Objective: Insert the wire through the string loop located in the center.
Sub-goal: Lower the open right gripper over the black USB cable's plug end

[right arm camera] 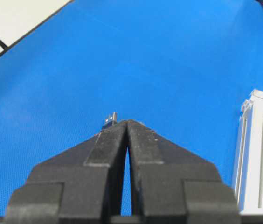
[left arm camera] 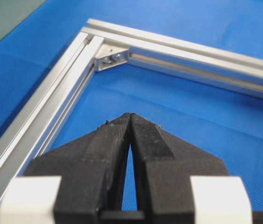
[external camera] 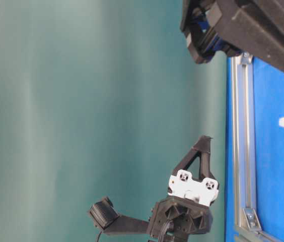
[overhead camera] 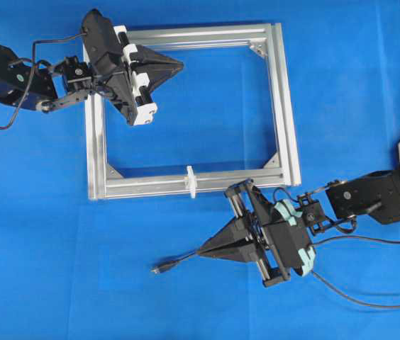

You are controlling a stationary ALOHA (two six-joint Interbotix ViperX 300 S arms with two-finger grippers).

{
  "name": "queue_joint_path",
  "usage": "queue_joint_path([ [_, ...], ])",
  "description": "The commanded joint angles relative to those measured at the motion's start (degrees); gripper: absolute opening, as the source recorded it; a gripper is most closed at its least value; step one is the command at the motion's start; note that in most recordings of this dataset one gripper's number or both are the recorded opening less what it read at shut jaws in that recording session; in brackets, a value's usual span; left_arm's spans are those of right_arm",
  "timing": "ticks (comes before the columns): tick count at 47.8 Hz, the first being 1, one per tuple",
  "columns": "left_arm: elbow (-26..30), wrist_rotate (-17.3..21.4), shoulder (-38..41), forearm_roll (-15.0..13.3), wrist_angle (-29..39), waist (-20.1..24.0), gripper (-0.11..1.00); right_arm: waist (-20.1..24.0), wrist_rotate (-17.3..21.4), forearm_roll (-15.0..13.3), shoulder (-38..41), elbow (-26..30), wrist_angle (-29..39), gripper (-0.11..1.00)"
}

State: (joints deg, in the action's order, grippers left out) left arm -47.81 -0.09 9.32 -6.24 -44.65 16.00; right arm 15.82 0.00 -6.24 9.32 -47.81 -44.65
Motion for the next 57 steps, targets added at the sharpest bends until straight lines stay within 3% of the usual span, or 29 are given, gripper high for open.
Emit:
queue_joint_path([
  [1, 0.6, -0.1, -3.1, 1.1, -0.2, -0.3, 0.00, 0.4, -0.1, -0.4, -3.3, 1.1, -0.3, 0.00],
  [7, 0.4, -0.1, -3.2, 1.1, -0.1, -0.3, 0.00, 0.9, -0.1, -0.6, -4.2, 0.9, 1.0, -0.05],
  [36, 0.4, 0.0, -3.3, 1.1, 0.6, -0.3, 0.00, 0.8, 4.9, -0.4, -4.3, 1.7, 4.7, -0.01],
  [42, 0.4, 0.0, -3.2, 1.1, 0.7, -0.3, 0.00, 0.9, 5.2, -0.4, -4.3, 1.8, 5.2, 0.21],
  [53, 0.4, 0.0, -3.2, 1.1, 0.7, -0.3, 0.00, 0.9, 5.1, -0.4, -4.3, 2.0, 7.4, 0.86],
  [55, 0.4, 0.1, -3.2, 1.1, 0.7, -0.3, 0.00, 0.9, 5.1, -0.4, -4.3, 2.1, 7.6, 0.92],
  [57, 0.4, 0.2, -3.3, 1.1, 0.8, -0.3, 0.00, 0.9, 5.1, -0.4, -4.3, 2.2, 7.6, 0.91],
])
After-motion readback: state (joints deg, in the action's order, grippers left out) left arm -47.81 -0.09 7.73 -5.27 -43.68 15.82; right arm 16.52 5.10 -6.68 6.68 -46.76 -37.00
